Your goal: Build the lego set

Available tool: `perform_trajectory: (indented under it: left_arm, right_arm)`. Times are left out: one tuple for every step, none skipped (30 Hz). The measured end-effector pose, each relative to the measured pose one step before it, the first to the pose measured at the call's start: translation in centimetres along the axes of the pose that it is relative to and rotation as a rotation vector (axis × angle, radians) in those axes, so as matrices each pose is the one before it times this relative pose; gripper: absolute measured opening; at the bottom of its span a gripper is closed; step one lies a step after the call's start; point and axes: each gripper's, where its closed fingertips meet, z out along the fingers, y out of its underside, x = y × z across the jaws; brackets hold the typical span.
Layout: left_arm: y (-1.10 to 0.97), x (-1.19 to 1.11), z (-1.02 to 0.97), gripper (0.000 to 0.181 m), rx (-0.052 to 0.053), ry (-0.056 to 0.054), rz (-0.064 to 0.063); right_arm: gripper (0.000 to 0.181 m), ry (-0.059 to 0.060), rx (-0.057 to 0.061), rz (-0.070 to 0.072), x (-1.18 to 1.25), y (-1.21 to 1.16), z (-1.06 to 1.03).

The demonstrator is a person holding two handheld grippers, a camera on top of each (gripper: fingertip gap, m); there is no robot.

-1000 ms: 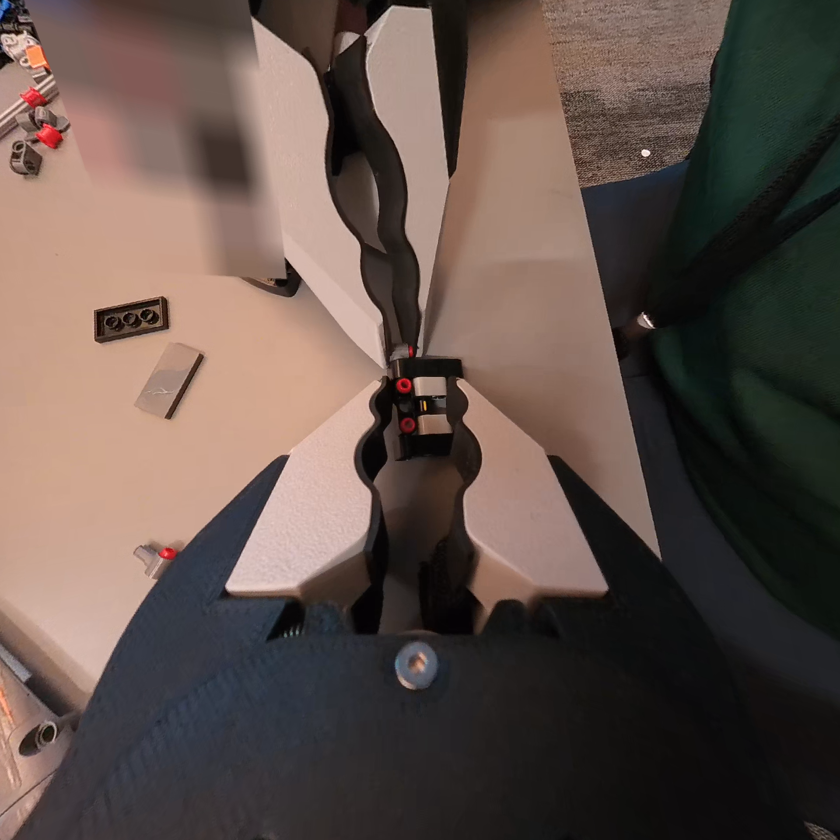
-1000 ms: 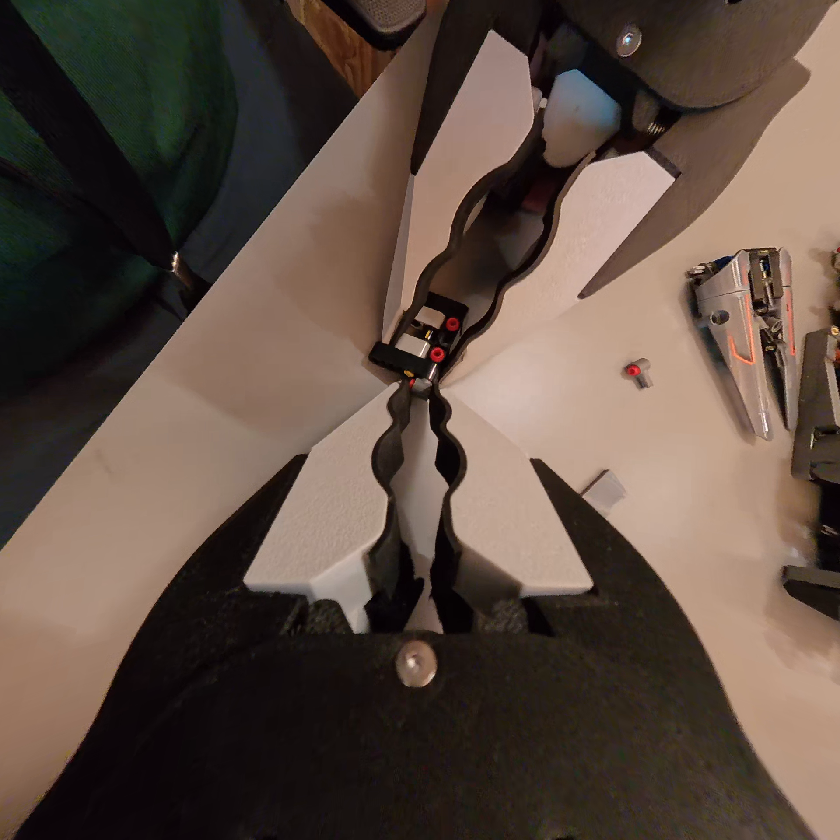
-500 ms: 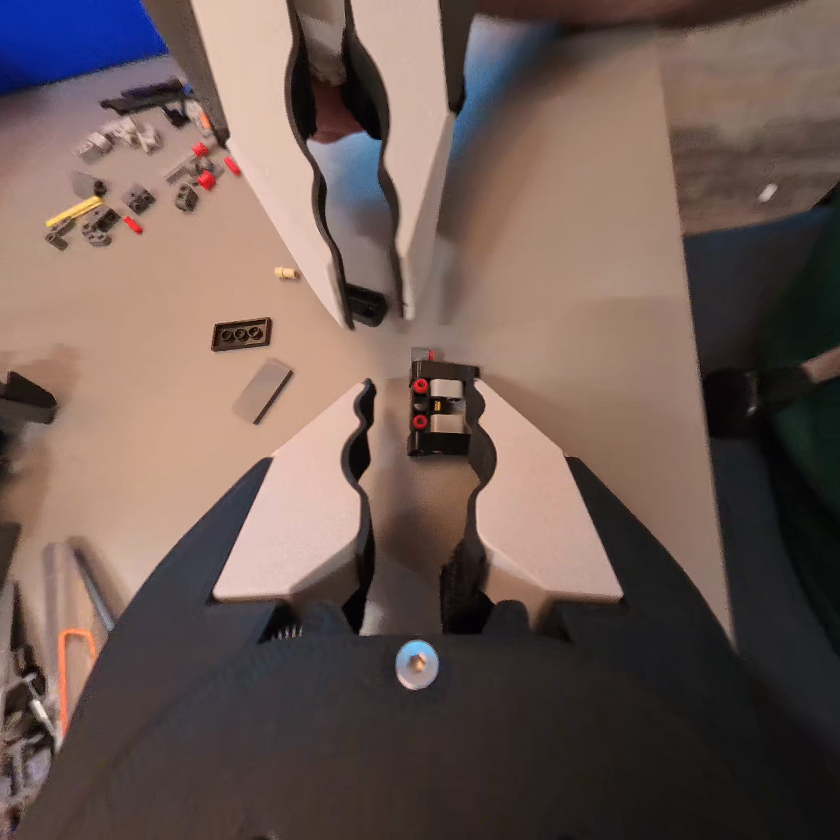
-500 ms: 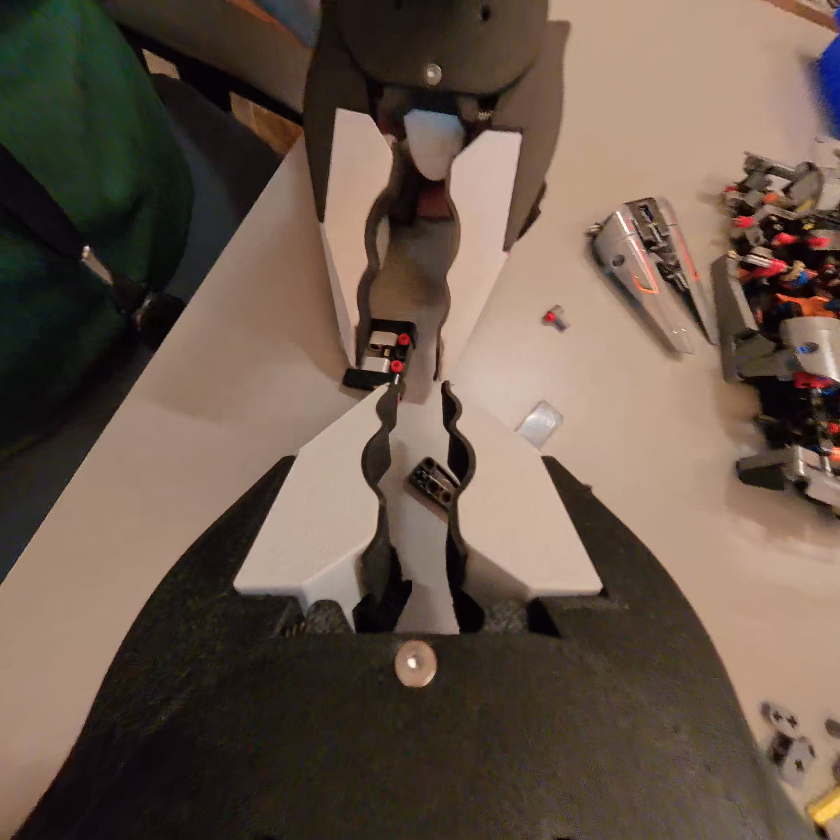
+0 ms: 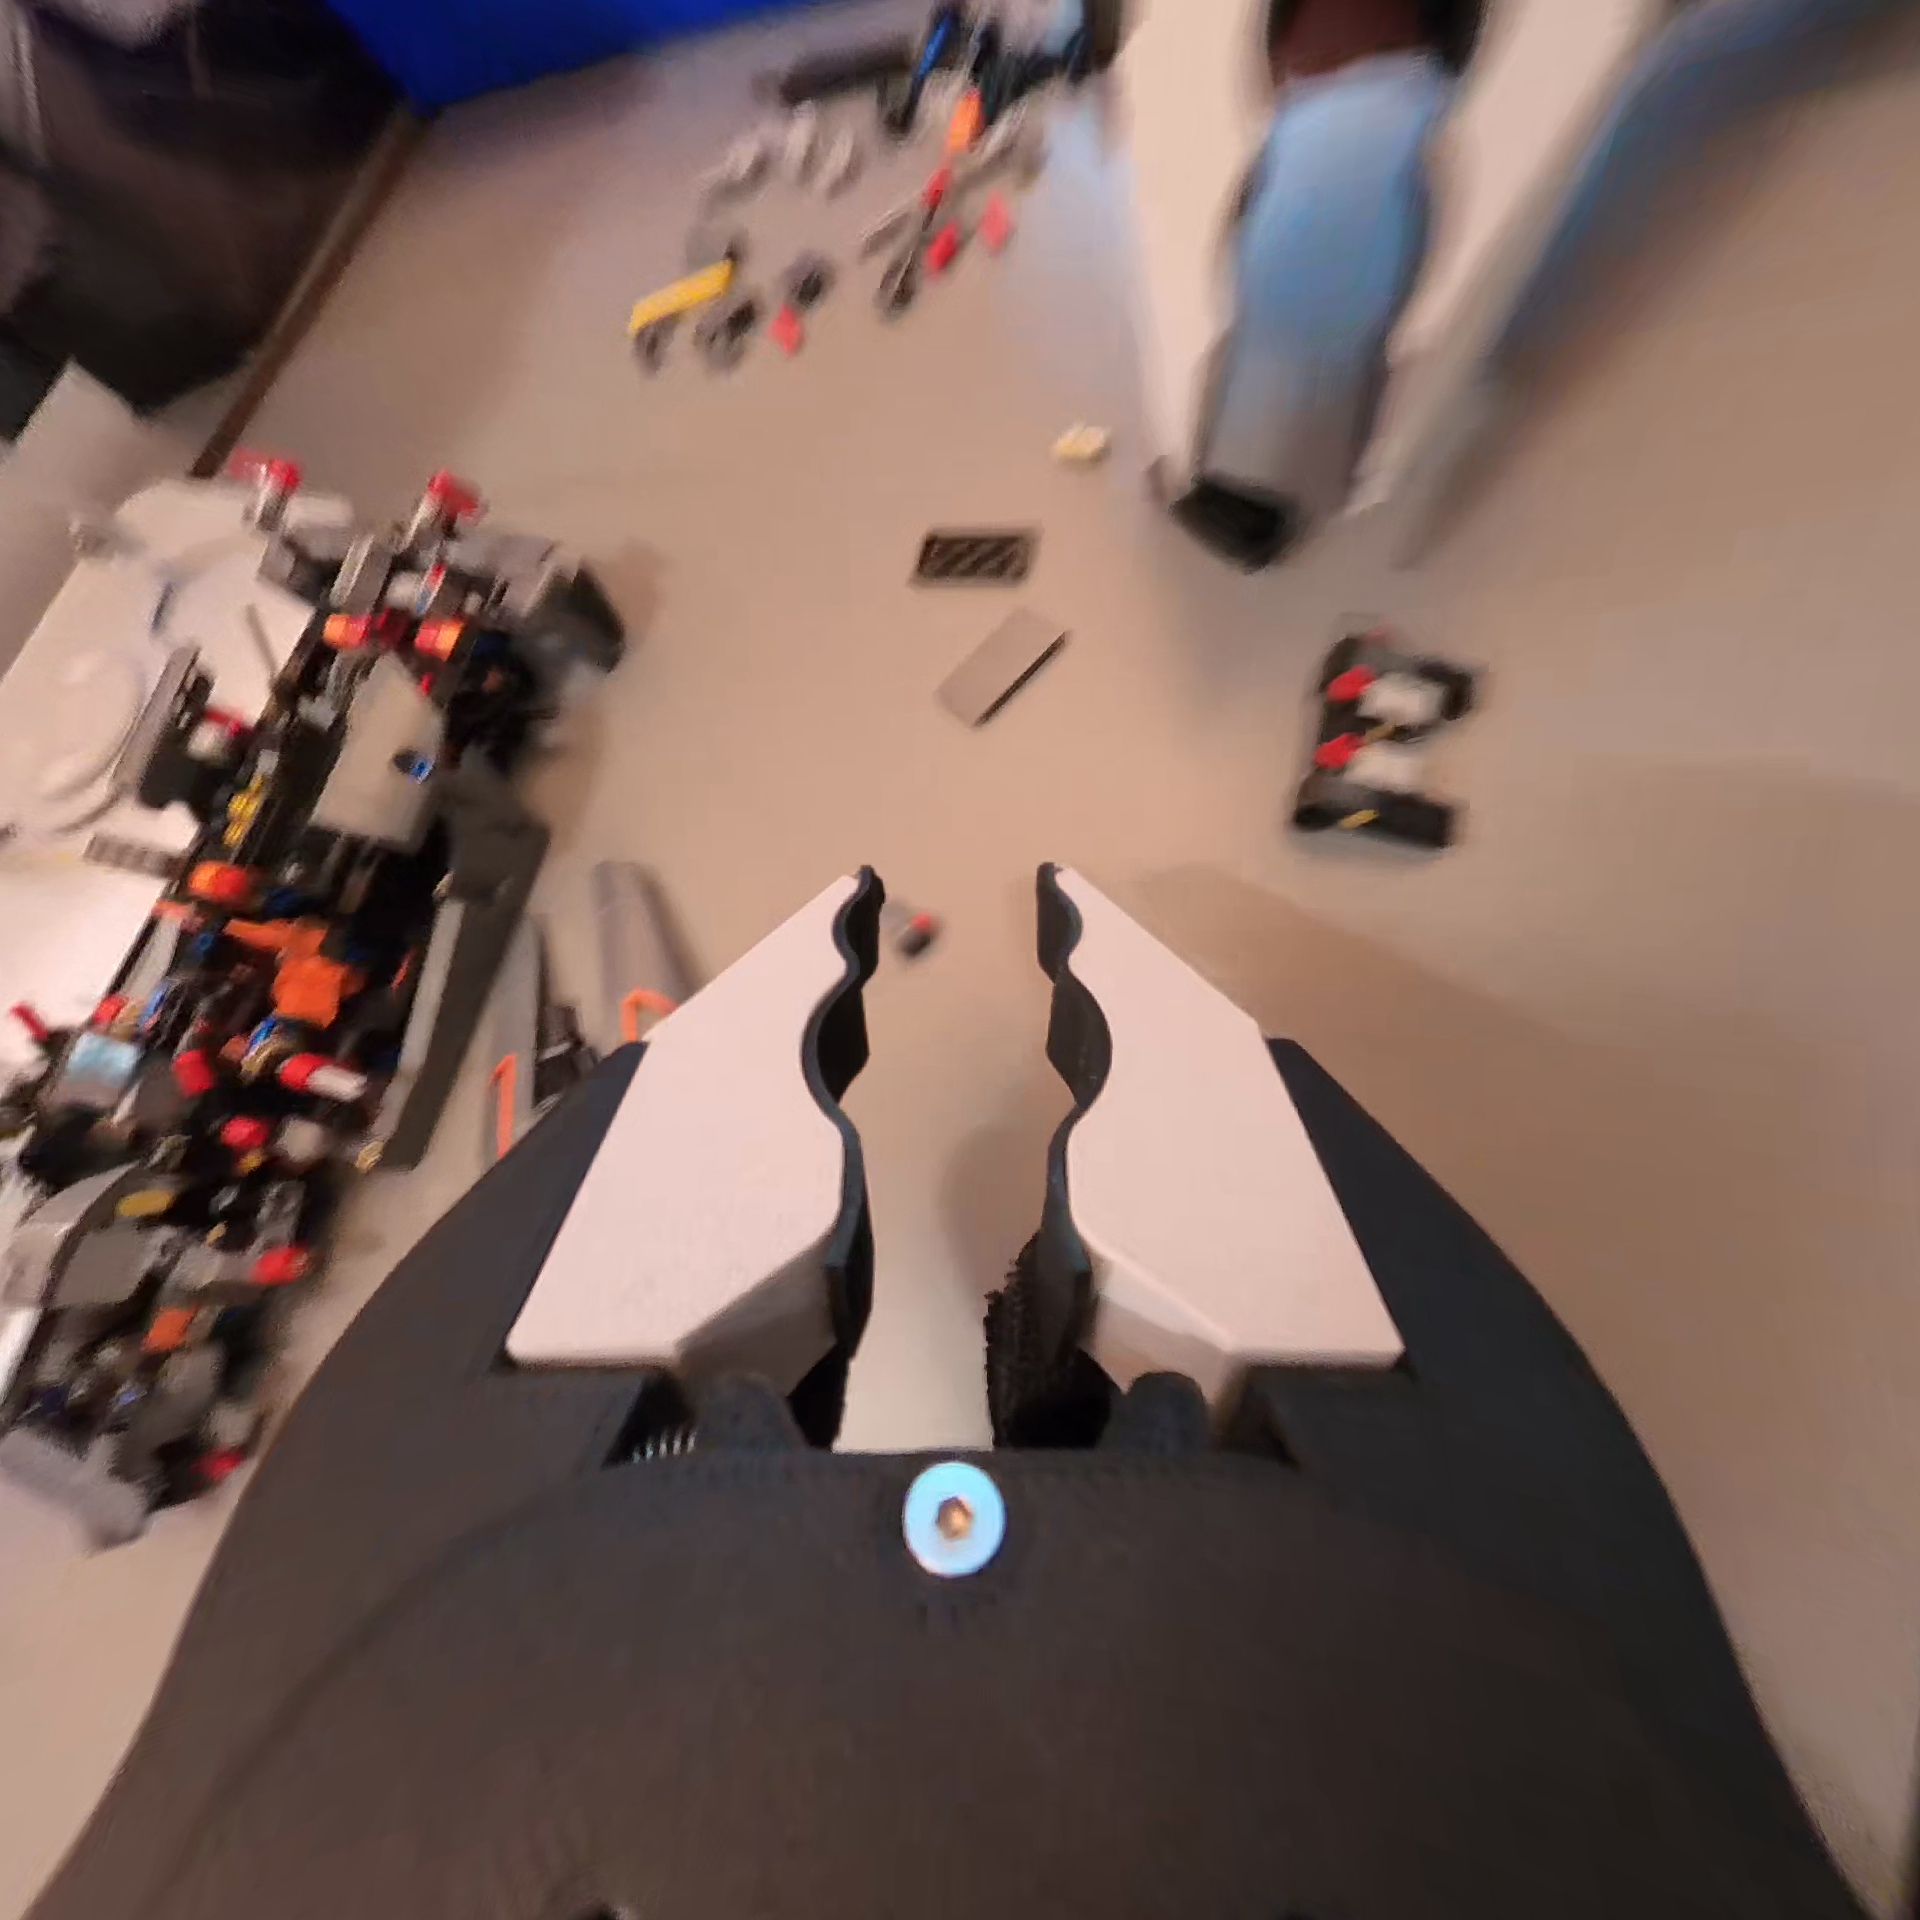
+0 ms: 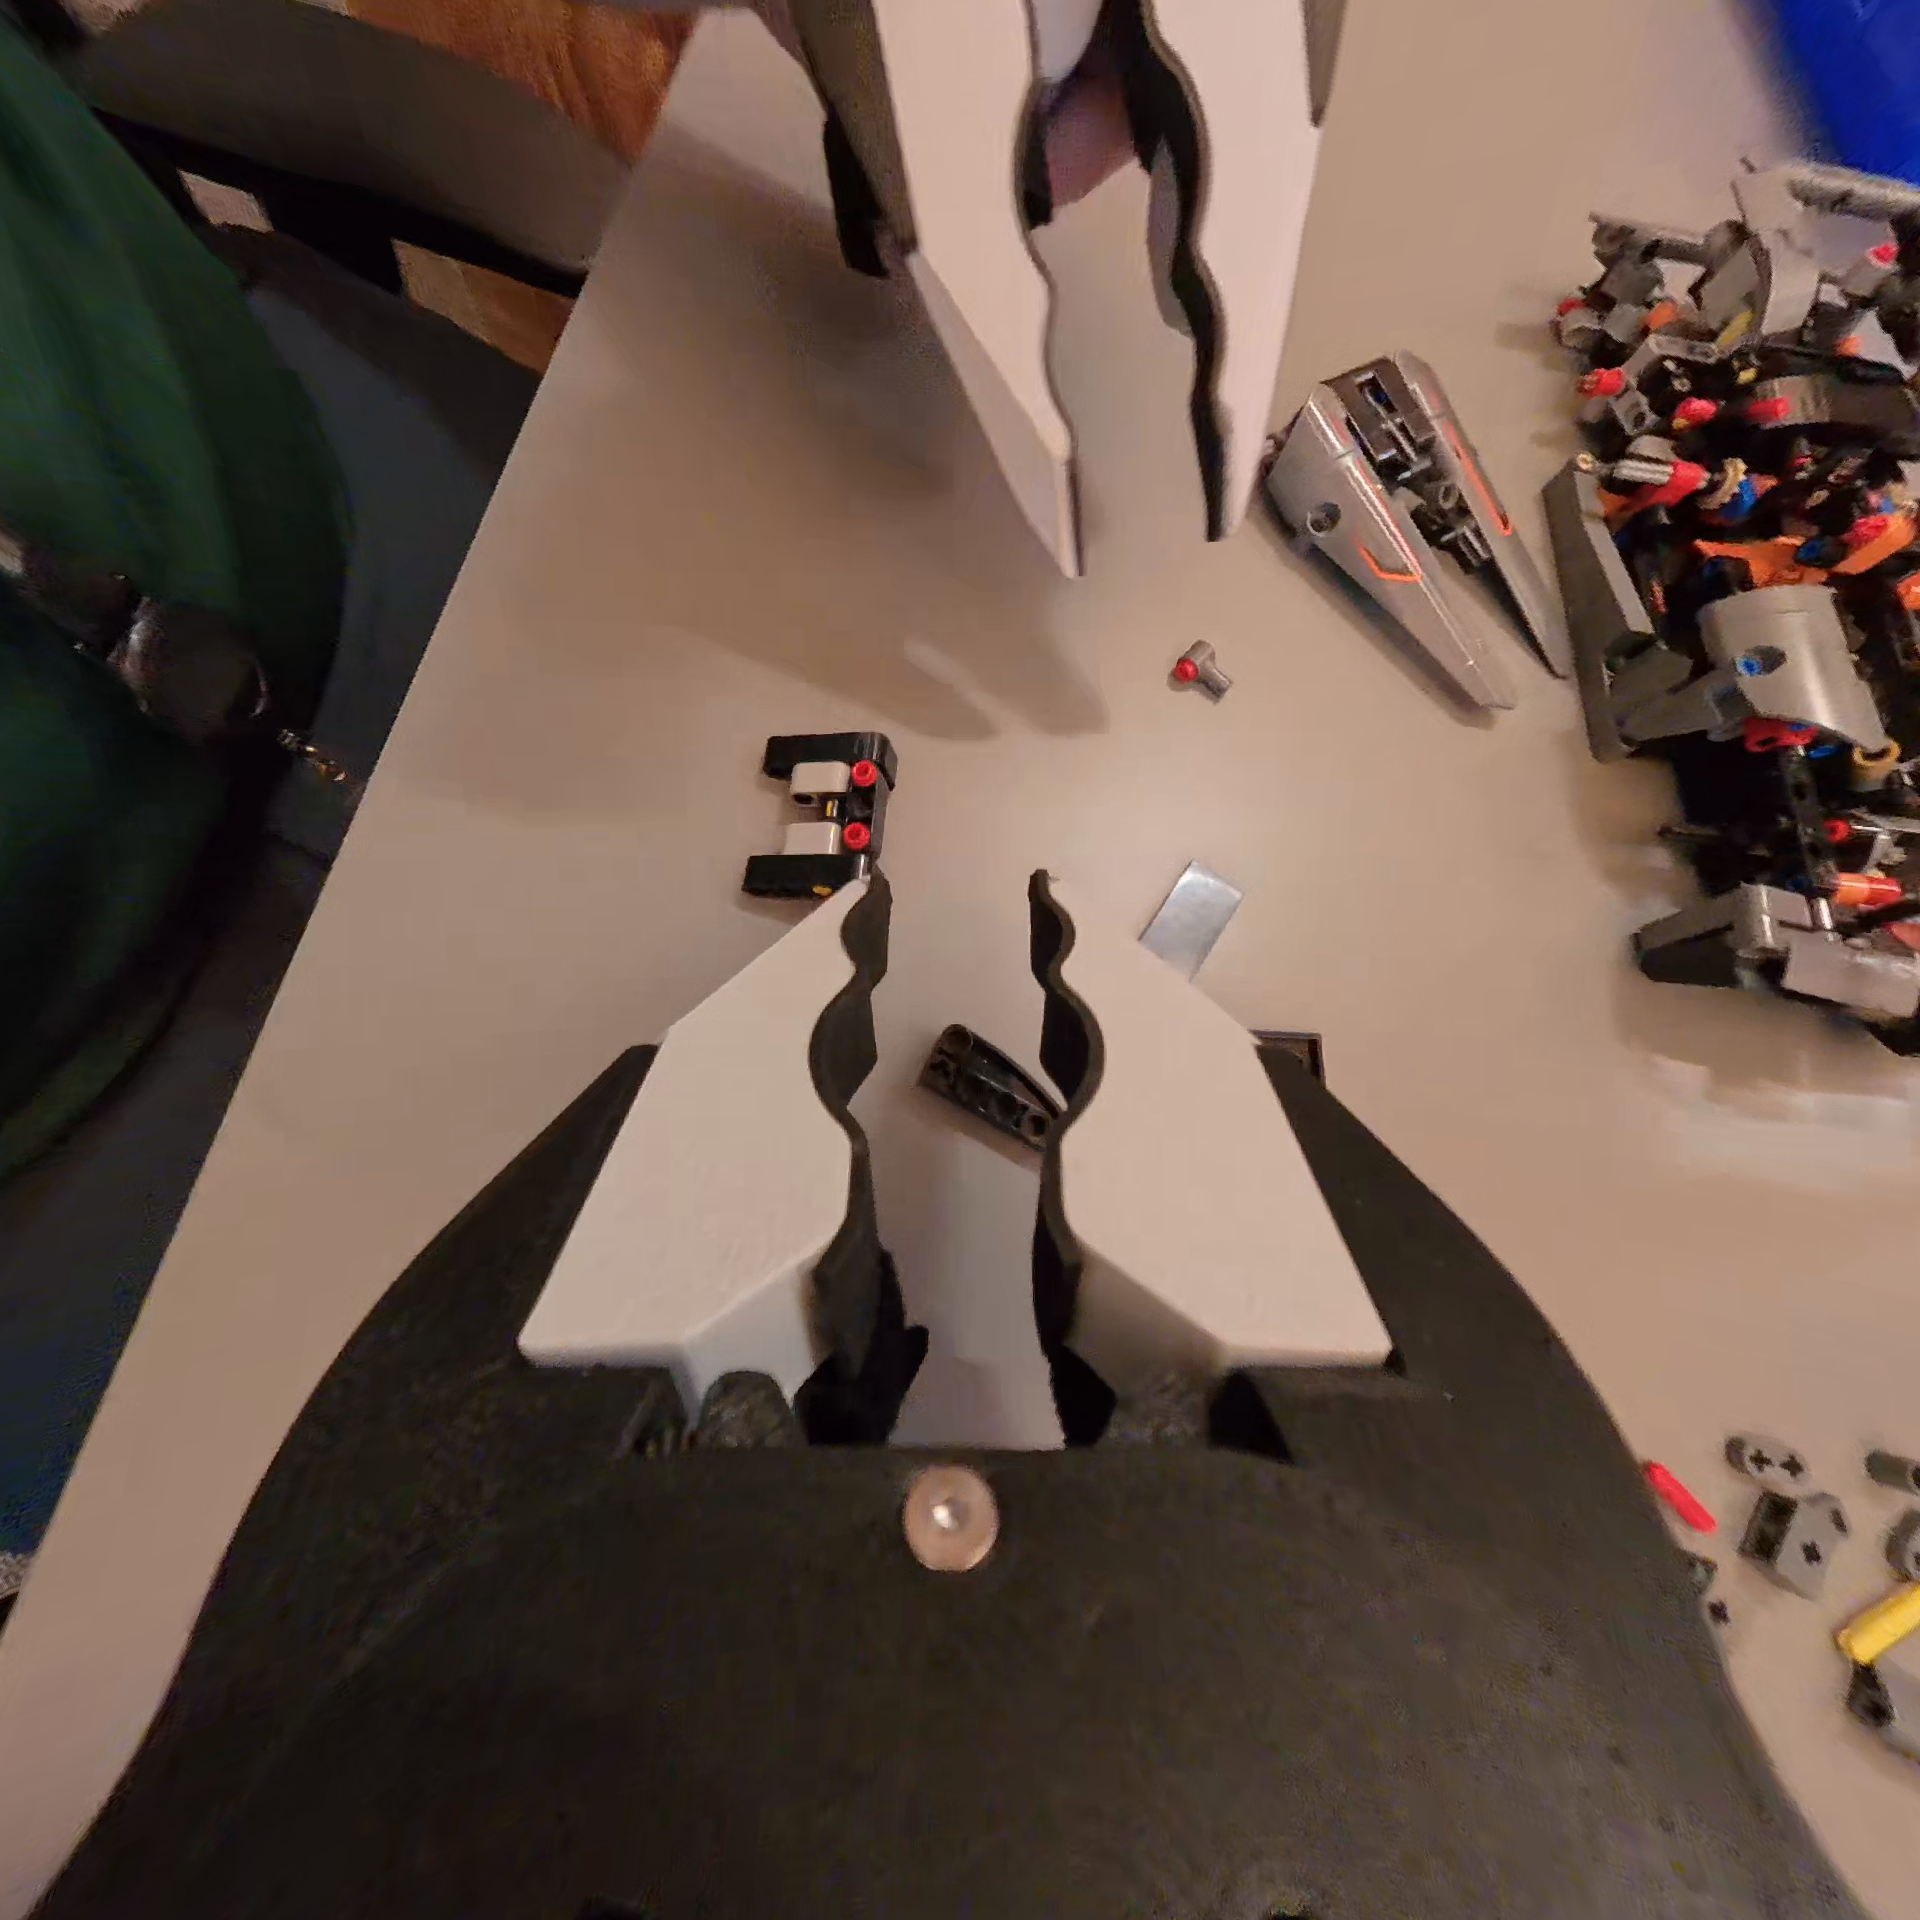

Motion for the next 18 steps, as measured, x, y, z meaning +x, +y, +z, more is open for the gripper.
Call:
perform_trajectory:
  left_arm:
    - [0.424,-0.382,0.327,0.027,-0.0249,-0.0109,0.0142]
    - [0.443,-0.288,0.352,0.026,-0.0290,-0.0105,0.0060]
    - [0.253,-0.284,0.304,0.025,-0.0157,-0.0159,0.0048]
    - [0.113,-0.014,0.254,0.024,-0.0059,0.0004,0.0038]
    - [0.238,-0.108,0.281,0.024,-0.0155,-0.0042,-0.0088]
    - [0.285,-0.103,0.309,0.026,-0.0181,-0.0033,-0.0092]
    - [0.324,0.232,0.386,0.024,-0.0195,0.0173,-0.0068]
    - [0.416,0.341,0.460,0.025,-0.0254,0.0251,-0.0128]
    - [-0.062,-0.110,0.261,0.022,0.0059,-0.0061,-0.0142]
    - [0.046,-0.245,0.142,0.020,-0.0034,-0.0121,-0.0099]
    - [0.079,-0.285,0.080,0.017,-0.0077,-0.0130,-0.0059]
    - [0.158,-0.332,0.076,0.012,-0.0111,-0.0158,-0.0021]
    - [0.021,-0.158,0.082,0.009,0.0006,-0.0070,0.0008]
    - [-0.057,0.038,0.047,0.009,0.0053,0.0065,-0.0016]
    - [-0.024,0.014,0.021,0.009,0.0036,0.0052,0.0013]
    - [-0.029,-0.018,0.029,0.009,0.0034,0.0027,0.0001]
    - [-0.042,0.008,-0.010,0.009,0.0062,-0.0003,0.0083]
    - [-0.113,0.199,-0.007,0.009,0.0137,0.0041,0.0260]
  right_arm:
    - [0.026,0.0189,-0.0291,0.0006,-0.096,0.097,0.146]
    - [0.026,0.0246,-0.0251,-0.0007,-0.065,0.164,0.197]
    - [0.025,0.0227,-0.0123,0.0012,-0.115,0.094,0.194]
    - [0.024,0.0098,0.0027,0.0050,-0.314,-0.043,0.143]
    - [0.023,0.0044,0.0149,0.0116,-0.337,-0.155,0.069]
    - [0.022,0.0053,0.0202,0.0182,-0.242,-0.181,-0.007]
    - [0.022,0.0060,0.0192,0.0195,-0.155,-0.160,-0.050]
    - [0.021,0.0059,0.0152,0.0164,-0.107,-0.125,-0.097]
    - [0.020,0.0108,0.0077,0.0152,0.016,-0.048,-0.092]
    - [0.020,0.0151,-0.0034,0.0153,0.128,0.079,-0.075]
    - [0.020,0.0102,-0.0104,0.0112,0.052,0.139,-0.068]
    - [0.020,0.0059,-0.0102,0.0096,-0.044,0.105,-0.085]
    - [0.020,0.0086,-0.0100,0.0132,-0.030,0.046,-0.078]
    - [0.020,0.0049,-0.0075,0.0096,-0.151,-0.016,-0.046]
    - [0.021,-0.0036,-0.0035,0.0031,-0.351,-0.067,0.002]
    - [0.021,0.0006,-0.0039,0.0036,-0.282,-0.037,0.036]
    - [0.021,0.0063,-0.0077,0.0063,-0.148,0.055,0.054]
    - [0.022,0.0032,-0.0066,0.0056,-0.146,0.096,0.064]
